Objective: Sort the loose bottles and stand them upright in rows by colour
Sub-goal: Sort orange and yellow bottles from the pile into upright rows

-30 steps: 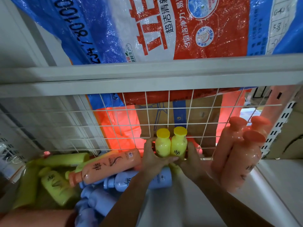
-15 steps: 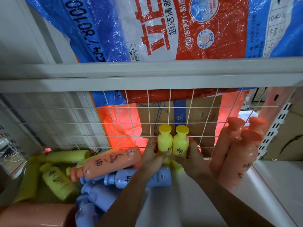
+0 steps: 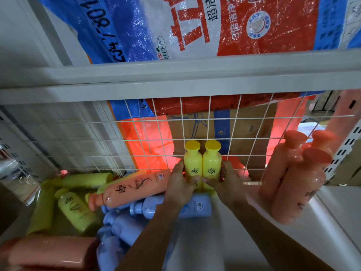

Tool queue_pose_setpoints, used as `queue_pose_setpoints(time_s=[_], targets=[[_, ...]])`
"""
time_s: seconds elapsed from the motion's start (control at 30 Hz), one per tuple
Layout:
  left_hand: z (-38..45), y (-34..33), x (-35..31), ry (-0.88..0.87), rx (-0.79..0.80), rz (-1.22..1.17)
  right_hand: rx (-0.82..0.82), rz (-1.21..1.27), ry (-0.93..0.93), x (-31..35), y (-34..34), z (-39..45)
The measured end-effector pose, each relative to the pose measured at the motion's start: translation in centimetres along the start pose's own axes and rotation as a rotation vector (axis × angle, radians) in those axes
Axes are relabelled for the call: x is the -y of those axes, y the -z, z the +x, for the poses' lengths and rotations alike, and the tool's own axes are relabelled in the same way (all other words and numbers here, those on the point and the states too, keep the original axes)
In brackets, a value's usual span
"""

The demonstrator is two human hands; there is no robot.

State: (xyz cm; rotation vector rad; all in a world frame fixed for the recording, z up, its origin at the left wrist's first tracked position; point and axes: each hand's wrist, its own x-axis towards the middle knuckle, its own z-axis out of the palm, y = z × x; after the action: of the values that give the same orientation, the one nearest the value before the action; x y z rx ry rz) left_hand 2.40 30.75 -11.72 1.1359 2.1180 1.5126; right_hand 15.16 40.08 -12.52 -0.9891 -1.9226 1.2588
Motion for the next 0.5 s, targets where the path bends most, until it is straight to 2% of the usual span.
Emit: queue_pose_setpoints(time_s=[0.27,0.33,0.4,0.43,0.5], targets=[[-0.9,0.1,-1.7,0.019,0.047,-0.015,0.003,-0.034,-0.034,1.2,0.4,-0.7],[-1.2,1.0,-1.8,0.006,0.055,-0.048,-0.111,-0.045,0.016,1.6,0.5,-1.7],[-2.0,2.5,-2.1,-0.006,-0.039,-0.088,-0.263,-0.129,0.151,2.2,0.4,-3.2],[-2.4,3.5,-2.0,-0.017,-0.116,-0.091,-0.267,-0.134,0.225,2.6,0.0,-4.1],[-3.4,5.8,-1.5,-0.035,-0.245,-0.013,-0.142,-0.119,0.354,3.5,-1.5,-5.5]])
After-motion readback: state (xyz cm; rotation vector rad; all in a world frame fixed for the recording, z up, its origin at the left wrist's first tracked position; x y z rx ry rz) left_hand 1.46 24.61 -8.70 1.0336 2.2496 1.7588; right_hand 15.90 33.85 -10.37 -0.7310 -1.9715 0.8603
